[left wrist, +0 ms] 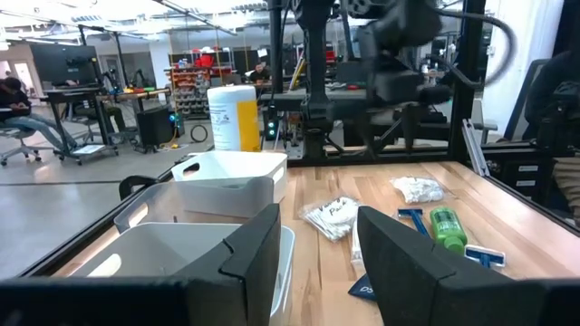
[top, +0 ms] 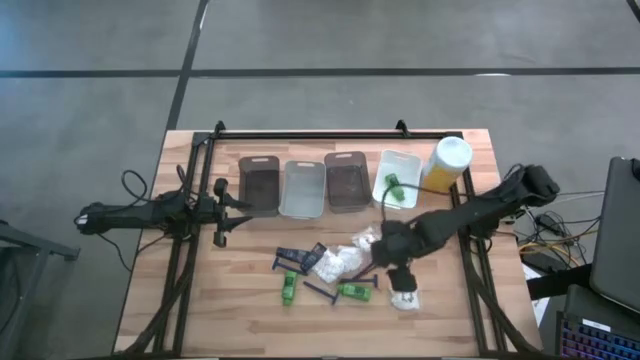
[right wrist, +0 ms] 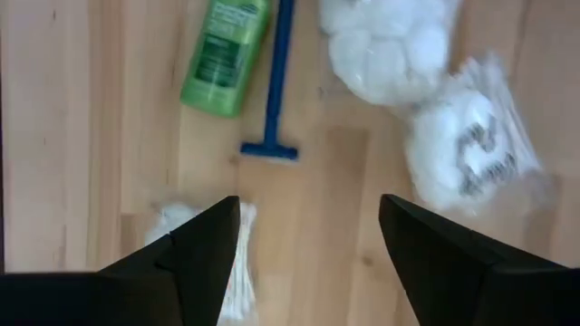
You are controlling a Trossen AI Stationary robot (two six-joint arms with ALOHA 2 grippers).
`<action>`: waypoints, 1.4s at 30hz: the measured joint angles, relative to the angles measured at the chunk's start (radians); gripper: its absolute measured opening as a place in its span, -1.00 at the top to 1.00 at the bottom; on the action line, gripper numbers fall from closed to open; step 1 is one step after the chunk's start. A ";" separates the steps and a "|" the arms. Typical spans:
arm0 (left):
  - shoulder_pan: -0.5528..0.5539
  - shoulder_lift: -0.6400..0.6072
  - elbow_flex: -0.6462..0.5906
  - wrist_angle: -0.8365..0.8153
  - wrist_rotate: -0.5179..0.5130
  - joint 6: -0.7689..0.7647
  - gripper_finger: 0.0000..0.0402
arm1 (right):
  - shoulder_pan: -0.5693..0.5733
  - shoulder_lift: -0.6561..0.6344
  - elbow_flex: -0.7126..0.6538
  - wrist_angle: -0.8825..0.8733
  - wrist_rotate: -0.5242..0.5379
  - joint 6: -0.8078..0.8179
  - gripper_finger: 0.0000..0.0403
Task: Pick & Place Travel size toiletries
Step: Put the blue razor into the right black bin
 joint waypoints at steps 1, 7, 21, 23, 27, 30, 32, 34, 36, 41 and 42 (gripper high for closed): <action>0.000 0.000 0.000 0.000 0.000 0.000 0.23 | 0.007 0.034 0.021 0.000 0.004 0.001 -0.33; 0.000 0.000 0.000 -0.001 0.000 0.000 0.23 | 0.015 0.242 0.147 0.007 0.015 -0.002 -0.32; 0.000 0.000 0.000 -0.001 0.000 0.000 0.23 | 0.055 0.345 0.163 0.068 0.028 0.065 -0.07; 0.000 0.000 0.000 -0.001 0.000 0.000 0.23 | 0.071 0.361 0.163 0.075 0.059 0.062 -0.07; 0.000 0.000 0.000 -0.001 0.000 0.000 0.23 | 0.076 0.406 0.169 0.080 0.088 0.082 -0.05; 0.000 0.000 0.000 -0.001 0.000 0.000 0.23 | 0.075 0.423 0.172 0.085 0.091 0.106 -0.01; 0.000 0.000 0.000 -0.001 0.000 0.000 0.23 | 0.076 0.423 0.173 0.087 0.090 0.107 0.02; 0.000 0.000 0.000 -0.001 0.000 0.000 0.23 | 0.077 0.421 0.172 0.095 0.089 0.106 0.06; 0.000 0.000 0.000 -0.001 0.000 0.000 0.23 | 0.076 0.418 0.167 0.098 0.090 0.106 0.10; 0.000 0.000 0.000 -0.001 0.000 0.000 0.23 | 0.076 0.422 0.132 0.139 0.089 0.127 0.26; 0.000 0.000 0.000 -0.001 0.000 0.000 0.23 | 0.076 0.420 0.121 0.159 0.088 0.141 0.30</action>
